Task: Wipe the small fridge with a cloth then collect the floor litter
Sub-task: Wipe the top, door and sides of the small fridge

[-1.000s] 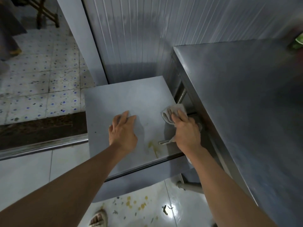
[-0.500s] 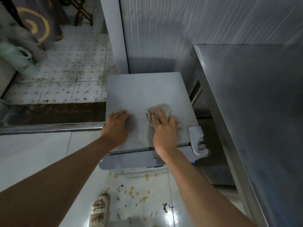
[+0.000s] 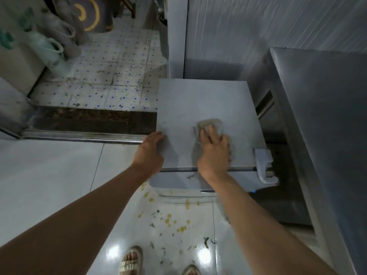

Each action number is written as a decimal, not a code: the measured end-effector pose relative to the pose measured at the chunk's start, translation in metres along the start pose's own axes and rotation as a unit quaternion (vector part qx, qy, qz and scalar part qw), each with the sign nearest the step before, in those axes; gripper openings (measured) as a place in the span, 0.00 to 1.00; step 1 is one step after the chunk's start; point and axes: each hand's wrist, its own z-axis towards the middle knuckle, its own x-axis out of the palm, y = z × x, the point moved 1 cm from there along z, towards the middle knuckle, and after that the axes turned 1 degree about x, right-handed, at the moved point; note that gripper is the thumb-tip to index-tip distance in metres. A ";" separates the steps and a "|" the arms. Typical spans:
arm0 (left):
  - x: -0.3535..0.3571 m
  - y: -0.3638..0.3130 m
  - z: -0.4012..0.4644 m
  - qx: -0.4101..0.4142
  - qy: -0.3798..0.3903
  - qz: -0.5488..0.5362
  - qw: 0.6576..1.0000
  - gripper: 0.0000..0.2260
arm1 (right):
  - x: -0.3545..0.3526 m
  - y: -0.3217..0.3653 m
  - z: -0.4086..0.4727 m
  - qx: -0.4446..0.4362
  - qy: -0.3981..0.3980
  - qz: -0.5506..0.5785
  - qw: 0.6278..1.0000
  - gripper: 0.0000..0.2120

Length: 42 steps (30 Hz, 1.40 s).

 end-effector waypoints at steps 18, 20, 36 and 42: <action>-0.019 0.046 -0.001 -0.122 0.137 -0.221 0.958 0.21 | 0.031 0.081 0.061 -0.151 0.038 -0.039 0.987 0.29; -0.021 0.049 -0.006 -0.140 0.150 -0.222 0.953 0.19 | 0.029 0.076 0.043 -0.186 0.028 -0.038 0.981 0.28; -0.017 0.041 -0.033 -0.154 0.157 -0.177 0.959 0.24 | 0.026 0.074 -0.027 -0.120 0.003 -0.026 0.992 0.29; -0.007 0.030 -0.036 -0.118 0.113 -0.121 0.979 0.29 | 0.023 0.035 -0.042 -0.104 -0.016 -0.040 0.994 0.30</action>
